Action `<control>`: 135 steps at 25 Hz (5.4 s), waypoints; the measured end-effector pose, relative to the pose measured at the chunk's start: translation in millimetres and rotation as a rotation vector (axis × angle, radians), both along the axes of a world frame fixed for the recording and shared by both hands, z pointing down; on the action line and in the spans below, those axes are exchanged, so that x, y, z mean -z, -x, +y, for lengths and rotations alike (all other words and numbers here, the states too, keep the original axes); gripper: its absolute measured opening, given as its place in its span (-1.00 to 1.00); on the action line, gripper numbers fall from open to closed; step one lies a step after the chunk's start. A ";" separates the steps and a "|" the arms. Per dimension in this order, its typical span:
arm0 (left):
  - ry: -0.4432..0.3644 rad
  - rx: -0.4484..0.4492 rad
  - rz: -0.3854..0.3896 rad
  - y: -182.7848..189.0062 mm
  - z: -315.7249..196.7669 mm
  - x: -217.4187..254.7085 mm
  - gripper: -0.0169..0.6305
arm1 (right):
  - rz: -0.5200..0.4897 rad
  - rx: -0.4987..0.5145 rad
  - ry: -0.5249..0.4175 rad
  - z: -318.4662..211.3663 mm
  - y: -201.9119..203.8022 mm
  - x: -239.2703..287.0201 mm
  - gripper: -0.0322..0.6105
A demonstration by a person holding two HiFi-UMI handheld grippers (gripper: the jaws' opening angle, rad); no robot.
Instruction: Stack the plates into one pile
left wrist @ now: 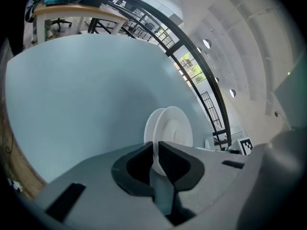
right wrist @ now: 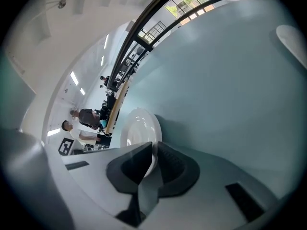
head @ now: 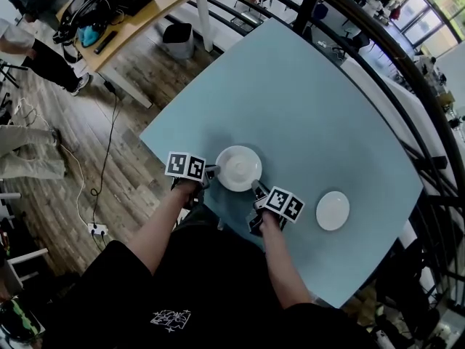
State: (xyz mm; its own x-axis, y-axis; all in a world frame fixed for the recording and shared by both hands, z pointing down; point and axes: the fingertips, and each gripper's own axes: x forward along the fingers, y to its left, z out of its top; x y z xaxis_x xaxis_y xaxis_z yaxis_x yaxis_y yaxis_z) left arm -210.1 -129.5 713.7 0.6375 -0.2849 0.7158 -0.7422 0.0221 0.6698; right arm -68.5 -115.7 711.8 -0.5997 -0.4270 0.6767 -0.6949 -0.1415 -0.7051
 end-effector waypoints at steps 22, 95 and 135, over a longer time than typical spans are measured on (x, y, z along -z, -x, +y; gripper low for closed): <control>0.025 -0.108 -0.018 1.0 3.3 0.2 -0.74 | 0.328 0.205 -0.125 -10.3 6.1 -4.8 -0.73; -0.027 -0.610 0.166 -397.7 47.5 6.9 -0.92 | 0.053 -0.700 -0.157 136.8 -382.8 10.9 -0.88; 0.047 -0.534 0.149 -430.4 28.4 -14.9 -0.83 | -0.119 -0.770 -0.026 113.3 -382.5 -15.5 -0.79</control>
State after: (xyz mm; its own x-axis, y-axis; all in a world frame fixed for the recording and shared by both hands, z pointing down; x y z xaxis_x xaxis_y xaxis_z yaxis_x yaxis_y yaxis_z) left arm 220.3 -101.0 728.6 0.7797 0.1352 0.6113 -0.5562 -0.2987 0.7755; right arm 314.0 -2.4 727.2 -0.1953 -0.7676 0.6104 -0.3273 -0.5357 -0.7784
